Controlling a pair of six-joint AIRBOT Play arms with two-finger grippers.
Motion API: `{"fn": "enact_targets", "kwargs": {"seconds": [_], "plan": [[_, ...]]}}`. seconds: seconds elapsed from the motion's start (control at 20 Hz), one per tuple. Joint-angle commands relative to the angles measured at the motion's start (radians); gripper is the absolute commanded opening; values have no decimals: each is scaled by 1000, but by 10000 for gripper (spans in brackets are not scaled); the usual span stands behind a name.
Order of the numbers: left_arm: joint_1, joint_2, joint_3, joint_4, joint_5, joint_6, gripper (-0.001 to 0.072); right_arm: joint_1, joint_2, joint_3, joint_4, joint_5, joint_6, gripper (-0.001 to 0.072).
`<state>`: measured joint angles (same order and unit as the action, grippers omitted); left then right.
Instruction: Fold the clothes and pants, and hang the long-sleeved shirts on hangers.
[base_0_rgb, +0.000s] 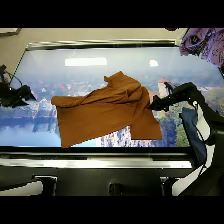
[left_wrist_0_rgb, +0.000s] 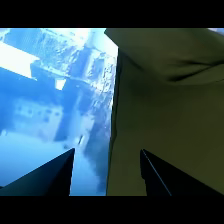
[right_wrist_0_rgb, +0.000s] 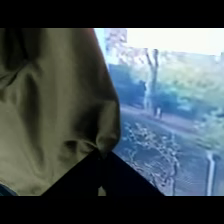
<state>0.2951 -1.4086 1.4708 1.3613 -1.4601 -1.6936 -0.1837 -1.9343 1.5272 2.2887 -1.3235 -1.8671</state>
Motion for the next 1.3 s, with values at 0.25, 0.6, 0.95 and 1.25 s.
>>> {"fn": "enact_targets", "kwargs": {"seconds": [0.25,0.6,0.95,1.25], "plan": [[119,283,-751,-303,164,208,473,8,91,0,-7,-21,-2,27],[69,283,-972,-391,275,255,473,9,96,0,-8,-76,14,27],[-68,185,-963,-454,370,259,66,9,116,0,-7,-99,35,27],[-71,230,-591,-468,344,229,14,9,307,53,102,121,52,26]]}}
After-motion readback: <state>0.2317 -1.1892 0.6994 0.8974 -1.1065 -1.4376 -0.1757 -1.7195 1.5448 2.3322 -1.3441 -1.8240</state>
